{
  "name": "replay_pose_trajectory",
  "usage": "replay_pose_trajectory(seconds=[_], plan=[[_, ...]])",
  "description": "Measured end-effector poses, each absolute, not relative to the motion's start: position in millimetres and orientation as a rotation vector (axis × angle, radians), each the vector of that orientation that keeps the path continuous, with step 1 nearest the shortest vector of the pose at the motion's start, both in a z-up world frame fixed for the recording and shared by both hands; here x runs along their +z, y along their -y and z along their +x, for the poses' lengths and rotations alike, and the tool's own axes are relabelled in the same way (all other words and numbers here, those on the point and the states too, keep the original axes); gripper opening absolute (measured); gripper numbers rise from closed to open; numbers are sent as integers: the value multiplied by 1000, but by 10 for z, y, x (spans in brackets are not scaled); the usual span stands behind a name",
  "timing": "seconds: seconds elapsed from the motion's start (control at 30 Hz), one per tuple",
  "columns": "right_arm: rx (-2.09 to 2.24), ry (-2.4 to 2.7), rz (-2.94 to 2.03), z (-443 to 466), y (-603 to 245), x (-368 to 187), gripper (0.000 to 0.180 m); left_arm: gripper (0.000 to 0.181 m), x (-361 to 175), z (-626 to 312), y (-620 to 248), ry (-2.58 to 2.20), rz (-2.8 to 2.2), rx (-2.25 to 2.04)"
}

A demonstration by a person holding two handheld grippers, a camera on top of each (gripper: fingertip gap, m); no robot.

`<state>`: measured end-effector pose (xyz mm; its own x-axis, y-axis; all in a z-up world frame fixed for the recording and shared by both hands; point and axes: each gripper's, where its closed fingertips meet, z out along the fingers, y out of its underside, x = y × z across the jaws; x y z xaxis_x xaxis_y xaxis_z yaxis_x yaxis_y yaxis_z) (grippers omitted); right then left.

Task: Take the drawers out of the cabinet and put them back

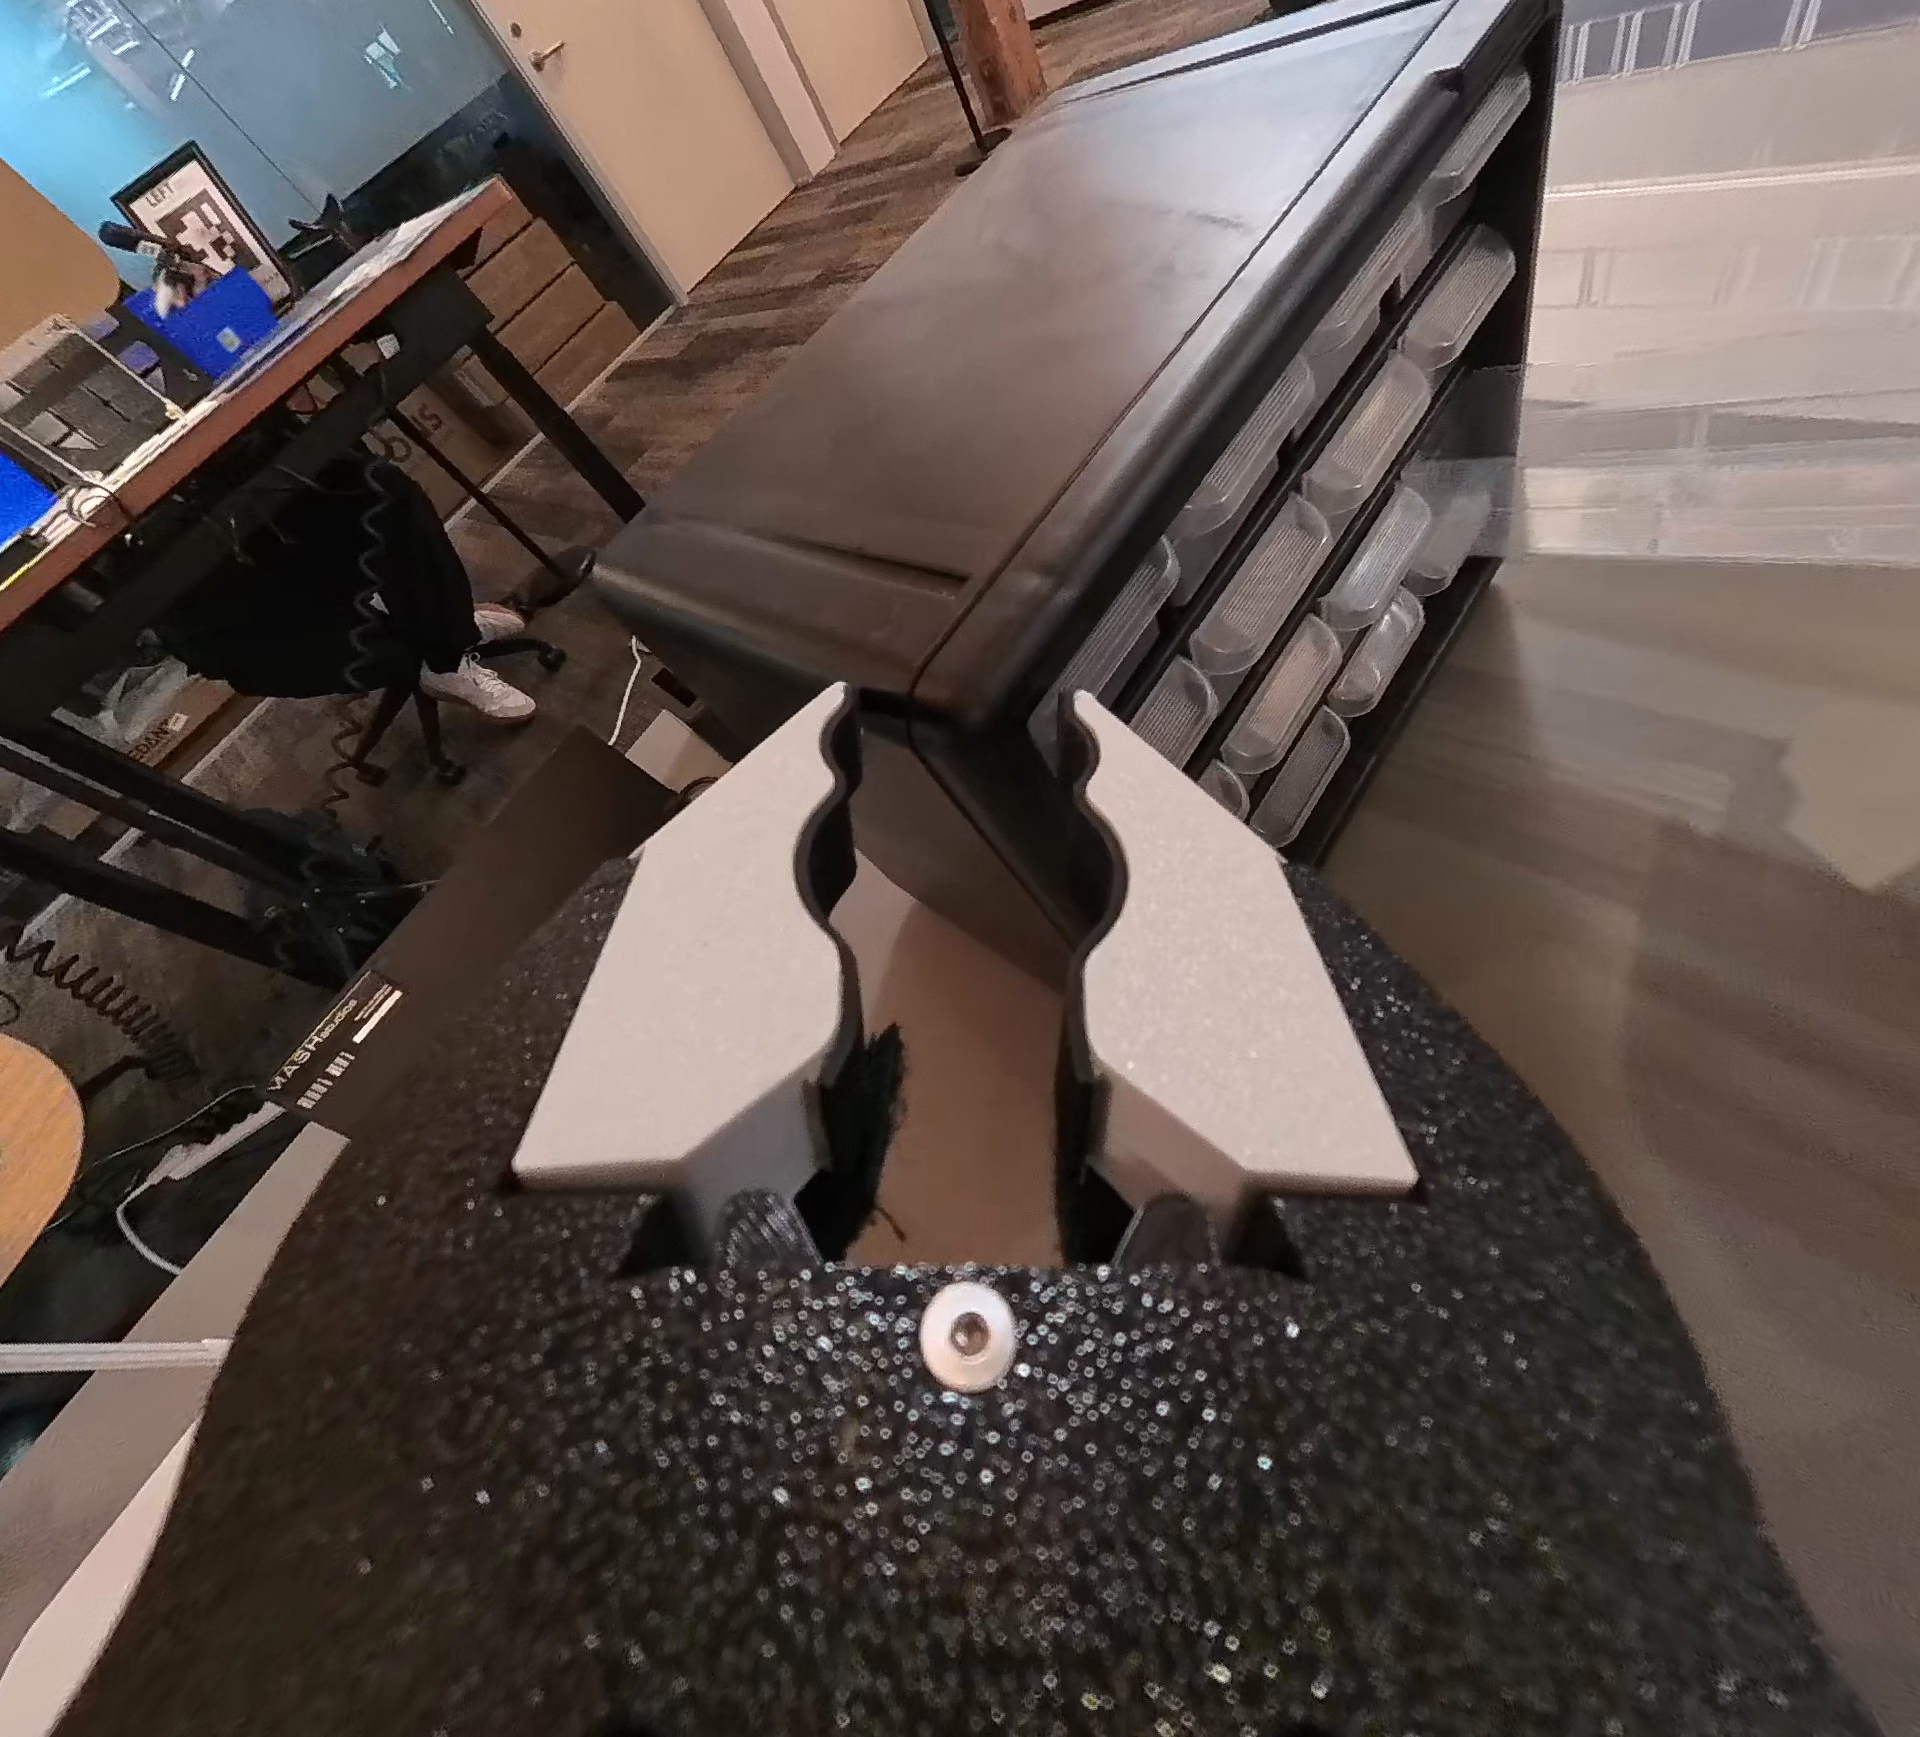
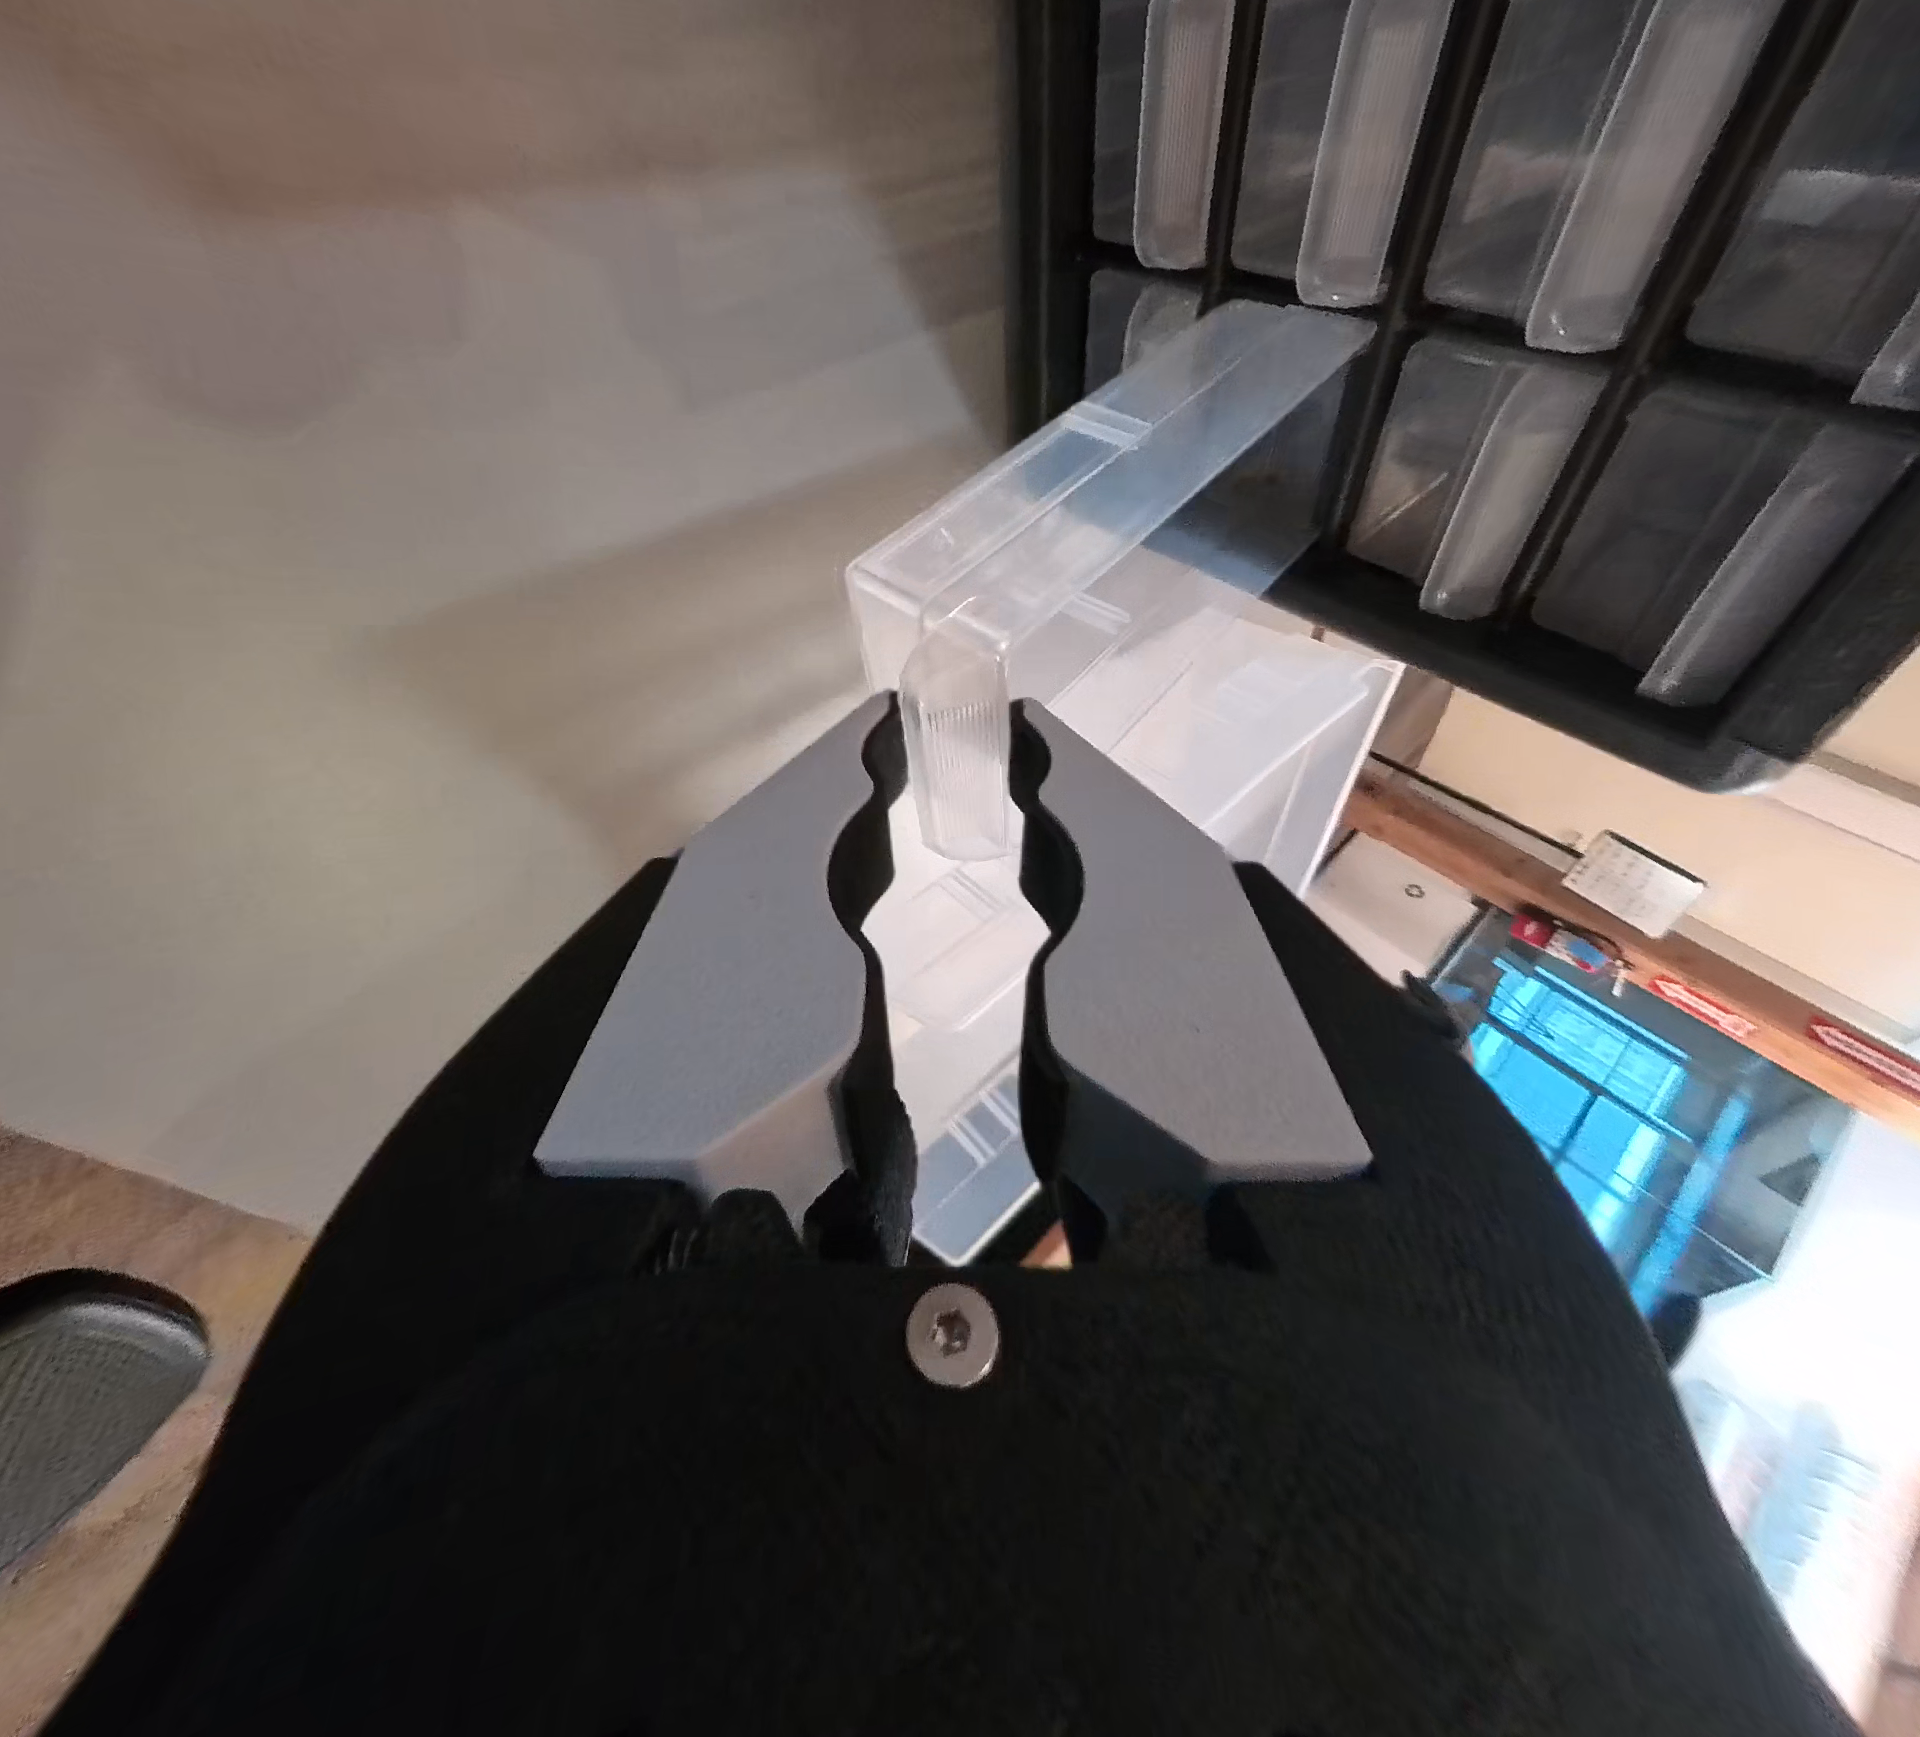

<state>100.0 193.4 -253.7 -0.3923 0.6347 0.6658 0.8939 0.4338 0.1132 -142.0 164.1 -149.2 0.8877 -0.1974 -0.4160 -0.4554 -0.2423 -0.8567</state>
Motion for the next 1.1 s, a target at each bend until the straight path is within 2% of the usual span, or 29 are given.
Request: replay_pose_trajectory(seconds=[0.67, 0.7, 0.77, 0.83, 0.87, 1.0, 1.1], plan=[[-713, 1836, -1013, 290, -2751, -2631, 22, 33, -1489, -1430, -1643, -482, -1824, 268], [-707, 1804, -1000, 258, -2784, -2619, 24, 33, -1489, -1430, -1642, -480, -1823, 265], [-665, 1753, -974, 206, -2782, -2608, 40, 33, -1487, -1429, -1641, -478, -1820, 255], [-599, 1702, -961, 202, -2721, -2603, 44, 33, -1488, -1430, -1640, -477, -1818, 250], [-564, 1674, -947, 212, -2672, -2590, 42, 33, -1487, -1430, -1641, -478, -1817, 249], [-486, 1593, -831, 272, -2465, -2519, 8, 33, -1487, -1430, -1641, -477, -1815, 245], [-532, 1604, -830, 300, -2518, -2588, 6, 33, -1486, -1429, -1641, -476, -1815, 242]])
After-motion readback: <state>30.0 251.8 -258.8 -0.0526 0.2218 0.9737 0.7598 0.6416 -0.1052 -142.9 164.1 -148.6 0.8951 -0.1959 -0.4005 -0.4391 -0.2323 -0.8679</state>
